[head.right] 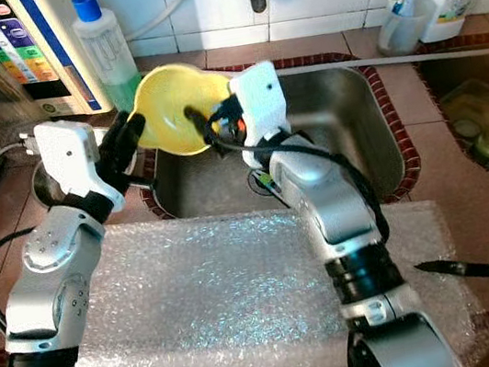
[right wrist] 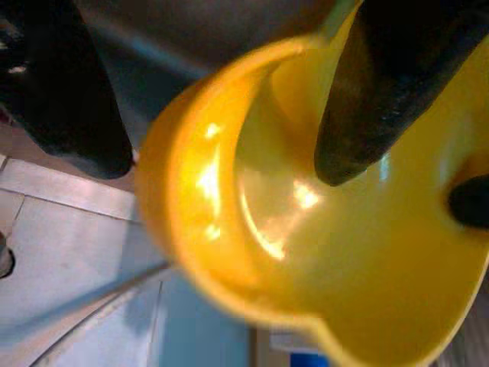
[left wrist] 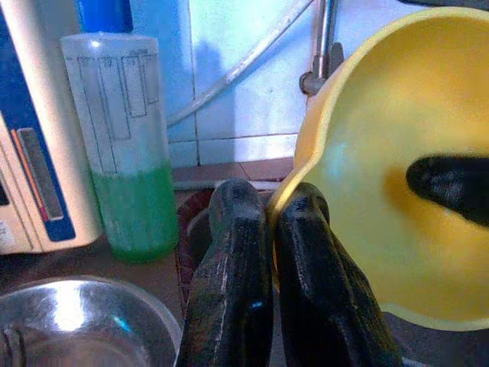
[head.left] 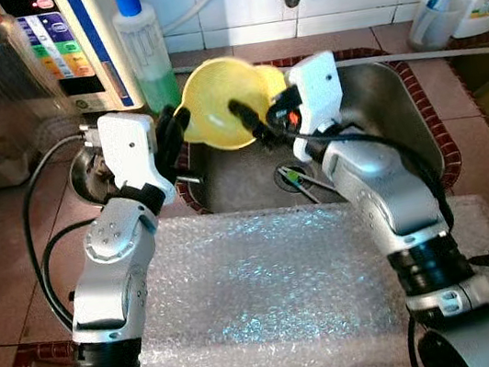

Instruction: Kitchen organization

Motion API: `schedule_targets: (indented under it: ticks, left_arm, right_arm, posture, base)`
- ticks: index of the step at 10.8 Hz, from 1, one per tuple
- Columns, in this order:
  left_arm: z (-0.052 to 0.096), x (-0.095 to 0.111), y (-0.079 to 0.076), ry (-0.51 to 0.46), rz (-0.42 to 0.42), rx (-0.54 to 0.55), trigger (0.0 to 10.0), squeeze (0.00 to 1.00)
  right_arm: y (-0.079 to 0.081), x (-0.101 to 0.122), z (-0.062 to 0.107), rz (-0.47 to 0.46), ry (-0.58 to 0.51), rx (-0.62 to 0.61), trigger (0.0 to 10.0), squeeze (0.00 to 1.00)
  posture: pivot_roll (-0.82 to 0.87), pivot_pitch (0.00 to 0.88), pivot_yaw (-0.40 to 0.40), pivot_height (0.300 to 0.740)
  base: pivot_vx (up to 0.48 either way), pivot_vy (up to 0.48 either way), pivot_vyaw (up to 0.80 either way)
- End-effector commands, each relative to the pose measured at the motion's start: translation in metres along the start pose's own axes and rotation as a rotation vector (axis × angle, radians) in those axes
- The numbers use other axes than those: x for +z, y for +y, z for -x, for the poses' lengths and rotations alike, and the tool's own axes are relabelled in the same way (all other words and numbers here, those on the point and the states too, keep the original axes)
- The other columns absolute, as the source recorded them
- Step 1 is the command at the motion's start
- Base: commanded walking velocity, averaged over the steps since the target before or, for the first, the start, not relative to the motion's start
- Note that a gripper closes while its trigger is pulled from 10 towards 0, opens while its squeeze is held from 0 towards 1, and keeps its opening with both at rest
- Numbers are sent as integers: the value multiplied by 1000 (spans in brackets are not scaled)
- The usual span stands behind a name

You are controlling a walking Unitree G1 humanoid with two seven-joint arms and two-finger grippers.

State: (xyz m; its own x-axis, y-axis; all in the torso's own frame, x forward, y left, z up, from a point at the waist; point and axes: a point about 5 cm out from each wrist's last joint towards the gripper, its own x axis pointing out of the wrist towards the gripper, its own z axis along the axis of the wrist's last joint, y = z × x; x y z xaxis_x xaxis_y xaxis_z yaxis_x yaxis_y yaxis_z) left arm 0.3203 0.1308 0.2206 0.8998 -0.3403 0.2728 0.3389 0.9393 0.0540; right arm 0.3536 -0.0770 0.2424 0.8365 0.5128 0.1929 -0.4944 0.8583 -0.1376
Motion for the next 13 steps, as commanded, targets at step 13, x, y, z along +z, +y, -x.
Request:
schedule_targets:
  ticks: [13]
  left_arm:
    - [-3,-2,1,10,-97,47,0,0]
  right_arm:
    - [-9,-2,-4,80,-16,-67,0,0]
  posture:
    - [-143,182,56,740]
  base:
    - [0,0,0]
